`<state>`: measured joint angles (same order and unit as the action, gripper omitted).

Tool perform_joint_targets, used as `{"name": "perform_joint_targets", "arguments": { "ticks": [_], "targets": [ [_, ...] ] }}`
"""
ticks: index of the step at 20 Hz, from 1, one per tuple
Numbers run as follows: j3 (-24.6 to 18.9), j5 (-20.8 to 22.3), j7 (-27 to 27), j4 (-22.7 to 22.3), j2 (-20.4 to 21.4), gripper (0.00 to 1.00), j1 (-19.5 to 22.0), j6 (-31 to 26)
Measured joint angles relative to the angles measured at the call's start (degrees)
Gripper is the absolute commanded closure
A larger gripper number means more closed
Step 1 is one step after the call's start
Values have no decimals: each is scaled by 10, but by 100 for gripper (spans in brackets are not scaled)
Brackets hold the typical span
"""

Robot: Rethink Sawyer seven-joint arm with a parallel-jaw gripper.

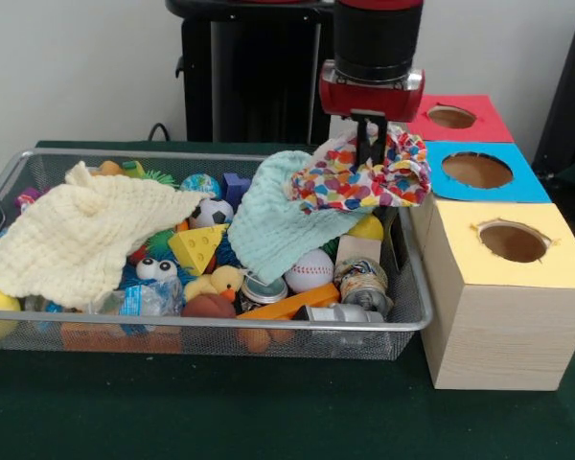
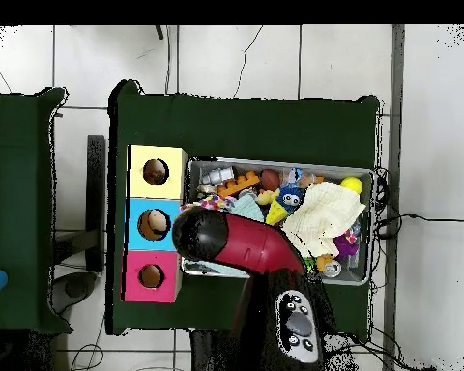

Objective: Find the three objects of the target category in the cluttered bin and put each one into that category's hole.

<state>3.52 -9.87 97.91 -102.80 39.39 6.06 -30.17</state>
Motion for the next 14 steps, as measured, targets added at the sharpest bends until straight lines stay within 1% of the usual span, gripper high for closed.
{"name": "perform_joint_targets", "arguments": {
  "ticks": [1, 7, 14],
  "targets": [
    [5, -3, 0, 0, -4, 100, -19, 0],
    [16, -9, 2, 0, -8, 100, -58, 0],
    [33, -31, 12, 0, -8, 100, -79, -1]
  ]
}}
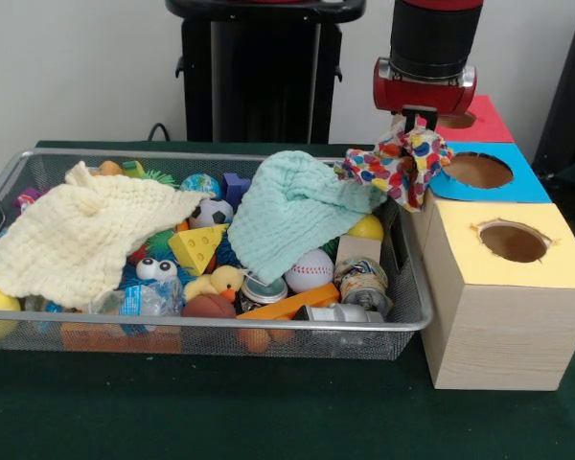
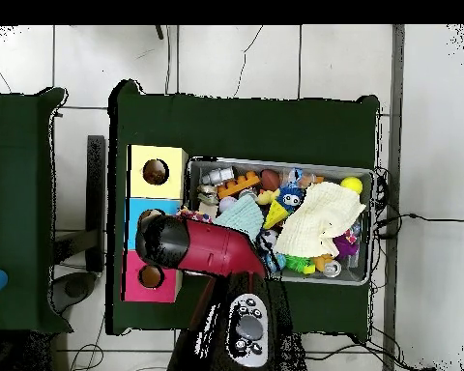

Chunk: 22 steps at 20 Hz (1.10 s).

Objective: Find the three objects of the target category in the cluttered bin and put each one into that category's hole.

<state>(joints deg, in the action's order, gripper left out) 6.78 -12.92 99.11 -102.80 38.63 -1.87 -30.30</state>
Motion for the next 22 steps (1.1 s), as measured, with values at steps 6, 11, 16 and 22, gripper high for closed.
{"name": "perform_joint_targets", "arguments": {
  "ticks": [6, 11, 16, 22],
  "targets": [
    [11, -13, 15, 0, 6, 100, -8, -11],
    [14, -18, 16, 0, 5, 100, -8, -12],
    [16, -18, 16, 4, 4, 100, -8, -15],
    [20, -18, 16, 20, 3, 100, -8, -37]
  ]
}}
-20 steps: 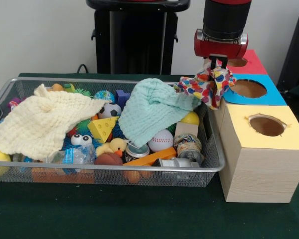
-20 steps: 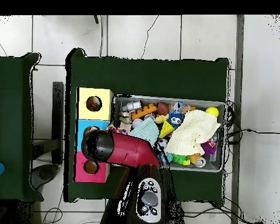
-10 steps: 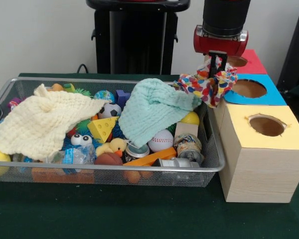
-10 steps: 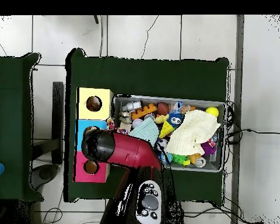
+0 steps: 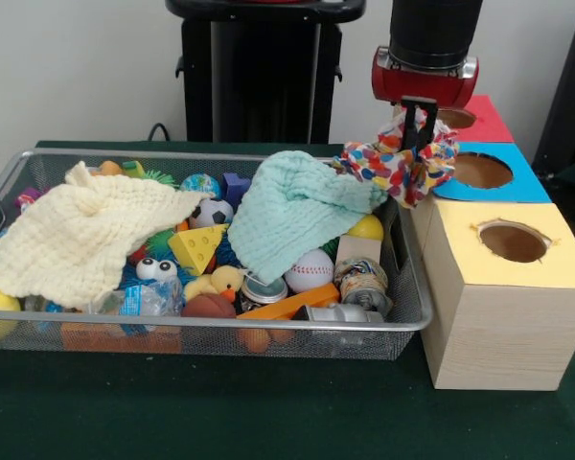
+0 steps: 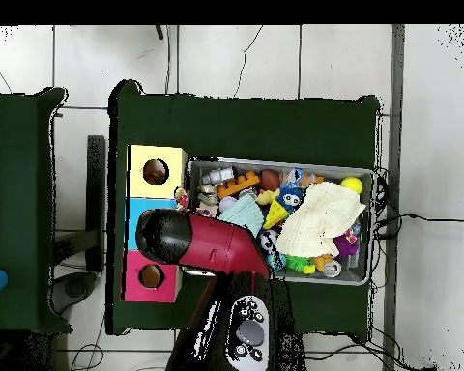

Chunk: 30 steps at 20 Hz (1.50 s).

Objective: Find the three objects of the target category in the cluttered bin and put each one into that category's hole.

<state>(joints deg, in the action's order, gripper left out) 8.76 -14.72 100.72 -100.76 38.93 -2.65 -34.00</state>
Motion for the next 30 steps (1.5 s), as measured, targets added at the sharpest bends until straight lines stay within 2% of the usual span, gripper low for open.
{"name": "perform_joint_targets", "arguments": {
  "ticks": [12, 21, 30],
  "targets": [
    [33, 1, 0, 26, 16, 100, -13, -95],
    [39, -2, 0, 37, 10, 100, -16, -98],
    [39, -12, 0, 41, -20, 100, -16, -89]
  ]
}}
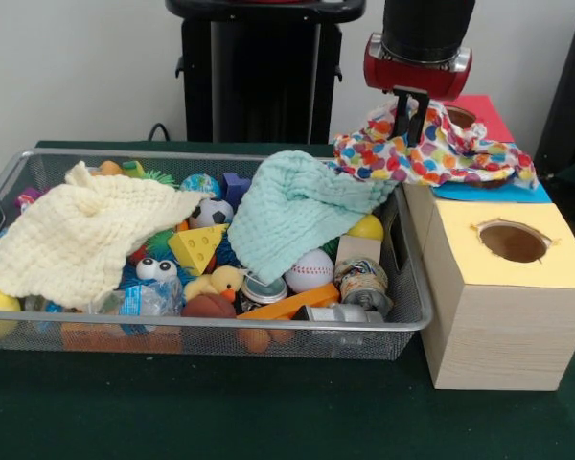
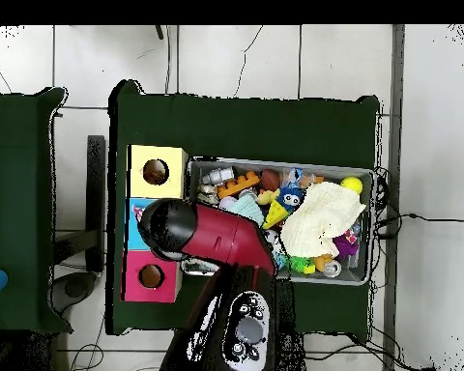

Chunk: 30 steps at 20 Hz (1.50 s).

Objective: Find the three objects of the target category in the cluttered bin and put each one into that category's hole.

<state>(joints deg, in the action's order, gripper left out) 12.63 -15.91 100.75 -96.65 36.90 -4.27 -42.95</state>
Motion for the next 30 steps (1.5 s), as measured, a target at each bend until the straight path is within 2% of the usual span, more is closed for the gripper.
{"name": "perform_joint_targets", "arguments": {
  "ticks": [6, 9, 17, 21, 25, 30],
  "targets": [
    [0, 3, 0, 3, -14, 100, 9, 4],
    [2, 21, 0, 15, -23, 100, 25, 5],
    [-3, 111, 0, 74, -58, 100, 121, 30],
    [-16, 160, 0, 99, -75, 100, 183, 65],
    [-25, 179, 0, 108, -88, 100, 209, 88],
    [-37, 192, 0, 109, -101, 100, 215, 100]
  ]
}}
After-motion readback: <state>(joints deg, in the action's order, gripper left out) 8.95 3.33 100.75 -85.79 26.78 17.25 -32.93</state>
